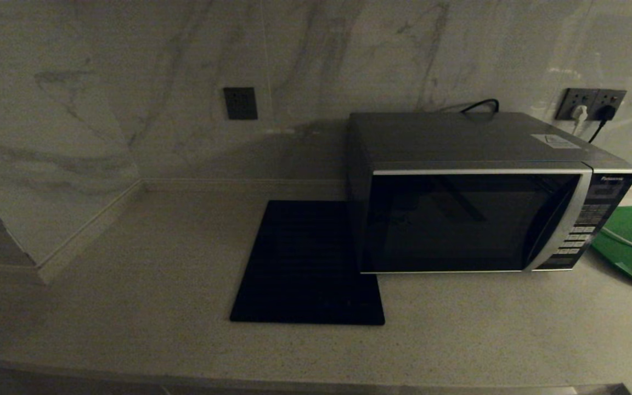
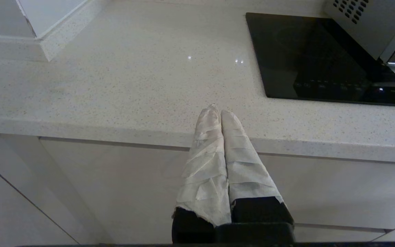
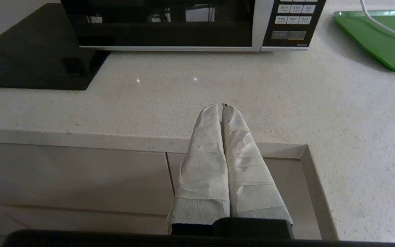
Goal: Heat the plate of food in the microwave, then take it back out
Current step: Open the microwave oven
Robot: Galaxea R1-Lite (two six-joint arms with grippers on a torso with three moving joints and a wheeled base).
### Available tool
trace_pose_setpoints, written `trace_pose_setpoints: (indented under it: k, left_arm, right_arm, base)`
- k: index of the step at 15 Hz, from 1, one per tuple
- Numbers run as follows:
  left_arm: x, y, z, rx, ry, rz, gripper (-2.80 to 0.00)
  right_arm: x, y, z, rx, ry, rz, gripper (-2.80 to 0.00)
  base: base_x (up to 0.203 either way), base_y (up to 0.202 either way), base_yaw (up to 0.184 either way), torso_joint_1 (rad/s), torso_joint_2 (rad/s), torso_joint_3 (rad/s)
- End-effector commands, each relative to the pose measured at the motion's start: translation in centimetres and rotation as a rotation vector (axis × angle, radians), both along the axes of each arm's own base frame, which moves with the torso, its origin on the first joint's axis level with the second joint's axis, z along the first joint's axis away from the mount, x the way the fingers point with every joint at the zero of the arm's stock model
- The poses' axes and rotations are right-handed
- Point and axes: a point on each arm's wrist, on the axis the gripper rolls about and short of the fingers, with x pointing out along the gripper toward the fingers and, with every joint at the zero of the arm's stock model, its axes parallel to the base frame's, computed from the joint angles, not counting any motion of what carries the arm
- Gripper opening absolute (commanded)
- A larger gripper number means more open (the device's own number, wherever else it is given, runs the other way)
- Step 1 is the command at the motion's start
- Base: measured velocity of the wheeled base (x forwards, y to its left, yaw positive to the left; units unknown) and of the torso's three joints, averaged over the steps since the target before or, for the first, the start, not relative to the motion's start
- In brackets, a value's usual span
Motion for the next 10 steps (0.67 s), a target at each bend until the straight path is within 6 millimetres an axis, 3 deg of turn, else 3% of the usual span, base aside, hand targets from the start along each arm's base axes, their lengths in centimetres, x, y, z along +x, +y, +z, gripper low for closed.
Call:
trace_pose_setpoints:
  k: [1,5,10]
  left_arm:
    - [0.00,0.00,0.00,-0.001,0.000,0.000,-2.80]
    - [0.00,0.00,0.00,-0.001,0.000,0.000,-2.80]
    - [0.00,0.00,0.00,-0.001,0.000,0.000,-2.80]
  right_arm:
    - [-0.04,-0.02,-0.08,0.003,0.019,-0.010,-2.80]
    - [0.15,-0.02,0.01,-0.001,0.111,-0.007,-2.80]
    - [0.07,-0.04,0.01,0.017,-0.011,-0.016,-2.80]
  base:
    - [0.000,0.000,0.000,0.000,0.00,0.000]
    - [0.000,0.000,0.000,0.000,0.00,0.000]
    - [0.000,0.000,0.000,0.000,0.00,0.000]
